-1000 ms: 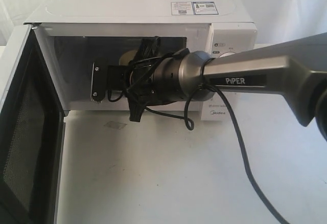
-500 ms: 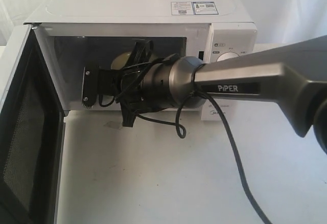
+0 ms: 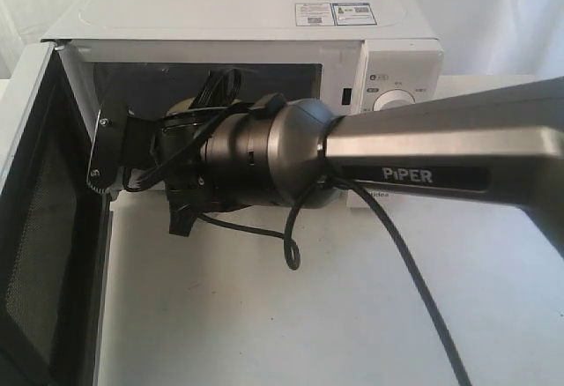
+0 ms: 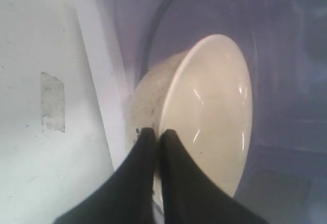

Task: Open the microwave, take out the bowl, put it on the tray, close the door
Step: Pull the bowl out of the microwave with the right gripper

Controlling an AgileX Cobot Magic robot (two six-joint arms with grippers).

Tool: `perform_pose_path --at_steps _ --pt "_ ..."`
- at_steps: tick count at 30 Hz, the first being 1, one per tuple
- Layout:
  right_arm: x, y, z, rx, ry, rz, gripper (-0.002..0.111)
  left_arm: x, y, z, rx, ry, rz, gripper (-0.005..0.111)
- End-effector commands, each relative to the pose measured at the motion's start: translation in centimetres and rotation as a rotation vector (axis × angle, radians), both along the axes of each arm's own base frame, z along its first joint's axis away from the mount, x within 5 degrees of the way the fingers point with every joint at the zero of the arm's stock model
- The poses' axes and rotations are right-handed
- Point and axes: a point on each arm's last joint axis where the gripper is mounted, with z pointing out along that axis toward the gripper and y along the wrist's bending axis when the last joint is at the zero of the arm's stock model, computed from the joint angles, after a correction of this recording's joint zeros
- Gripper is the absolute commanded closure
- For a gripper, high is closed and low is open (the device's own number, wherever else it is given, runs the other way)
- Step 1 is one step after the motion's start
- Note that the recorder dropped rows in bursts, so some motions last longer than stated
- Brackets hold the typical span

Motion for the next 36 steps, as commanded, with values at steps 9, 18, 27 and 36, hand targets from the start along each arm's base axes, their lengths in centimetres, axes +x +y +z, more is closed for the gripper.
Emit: perform_pose_path --at_steps 9,18,27,36 --pt "-2.3 -0.2 2.6 0.082 0.065 -0.092 0.108 0.0 0.0 -0.1 -0.006 0.001 0.0 0.107" --pt "-5.8 -0.7 5.2 0.202 0.134 -0.106 0.108 0.0 0.0 -0.1 -0.006 0.001 0.0 0.107" --pt "-9.2 -6.4 4.9 0.171 0.195 -0.294 0.108 0.0 0.0 -0.1 -0.006 0.001 0.0 0.107" --pt "-13.0 -12.6 2.0 0.172 0.254 -0.489 0.108 0.0 0.0 -0.1 -0.006 0.001 0.0 0.107"
